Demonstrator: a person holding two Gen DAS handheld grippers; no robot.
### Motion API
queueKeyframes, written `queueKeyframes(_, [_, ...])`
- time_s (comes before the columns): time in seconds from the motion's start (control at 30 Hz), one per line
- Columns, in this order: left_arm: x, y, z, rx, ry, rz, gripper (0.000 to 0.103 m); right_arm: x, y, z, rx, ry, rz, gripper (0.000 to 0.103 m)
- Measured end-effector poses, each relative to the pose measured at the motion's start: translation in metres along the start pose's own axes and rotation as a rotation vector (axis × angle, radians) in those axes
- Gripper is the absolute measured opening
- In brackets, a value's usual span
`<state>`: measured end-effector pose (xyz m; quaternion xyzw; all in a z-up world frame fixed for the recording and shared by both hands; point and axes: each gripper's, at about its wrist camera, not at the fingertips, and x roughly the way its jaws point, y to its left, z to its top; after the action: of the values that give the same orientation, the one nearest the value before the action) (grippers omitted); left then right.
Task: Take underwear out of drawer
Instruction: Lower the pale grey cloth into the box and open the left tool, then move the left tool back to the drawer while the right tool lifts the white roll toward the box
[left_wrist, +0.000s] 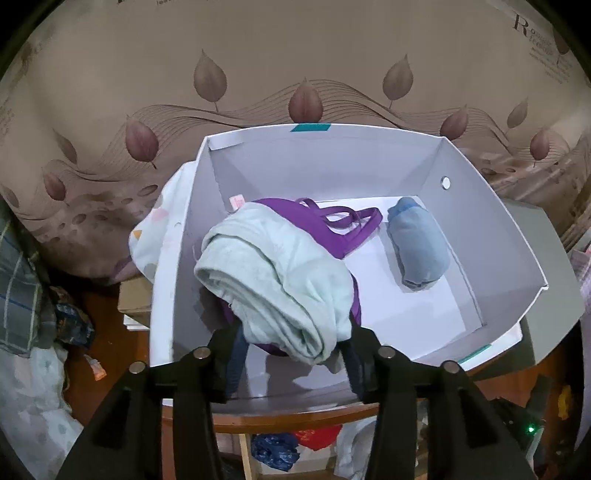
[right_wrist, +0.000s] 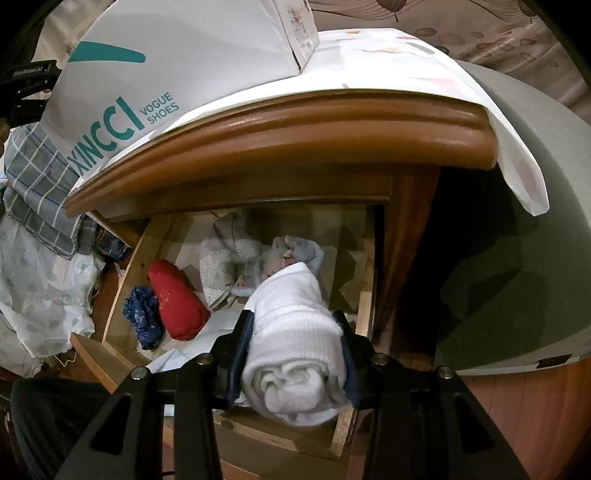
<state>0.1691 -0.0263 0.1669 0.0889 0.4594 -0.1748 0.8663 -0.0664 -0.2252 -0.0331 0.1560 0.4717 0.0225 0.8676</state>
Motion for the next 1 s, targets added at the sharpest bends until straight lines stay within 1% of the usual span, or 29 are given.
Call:
queueKeyframes(0.07, [-0.003, -0.001, -0.001, 0.006, -0.009, 0.014, 0.054, 0.0, 0.0, 0.0, 0.001, 0.0, 0.005, 0.042])
queueKeyframes(0.1, [-0.004, -0.001, -0.001, 0.005, -0.013, 0.013, 0.058, 0.0, 0.0, 0.0, 0.0, -0.001, 0.004, 0.042])
queueKeyframes(0.2, [-0.01, 0.0, -0.001, -0.003, -0.027, -0.008, 0.066, 0.0, 0.0, 0.0, 0.003, 0.0, 0.004, 0.042])
queueKeyframes(0.27, [-0.015, 0.0, -0.001, -0.009, -0.039, -0.01, 0.07, 0.0, 0.0, 0.0, 0.001, 0.0, 0.003, 0.042])
queueKeyframes(0.3, [-0.018, 0.001, -0.001, -0.016, -0.05, -0.008, 0.074, -0.001, 0.001, 0.0, 0.0, -0.001, 0.003, 0.042])
queueKeyframes(0.43, [-0.028, 0.001, 0.0, -0.025, -0.076, -0.016, 0.08, -0.001, 0.0, 0.0, 0.003, 0.0, 0.004, 0.042])
queueKeyframes(0.57, [-0.038, 0.003, -0.003, -0.046, -0.106, 0.001, 0.08, -0.001, 0.001, 0.0, 0.0, 0.0, 0.002, 0.042])
queueKeyframes(0.73, [-0.057, 0.009, -0.019, -0.087, -0.157, -0.006, 0.081, 0.0, 0.0, 0.0, -0.008, 0.003, -0.001, 0.042])
queueKeyframes(0.93, [-0.08, 0.022, -0.051, -0.149, -0.23, 0.083, 0.083, 0.001, 0.0, 0.0, -0.015, 0.006, -0.014, 0.042])
queueKeyframes(1.0, [-0.085, 0.028, -0.069, -0.164, -0.255, 0.112, 0.084, 0.002, 0.0, 0.0, -0.018, 0.01, -0.016, 0.042])
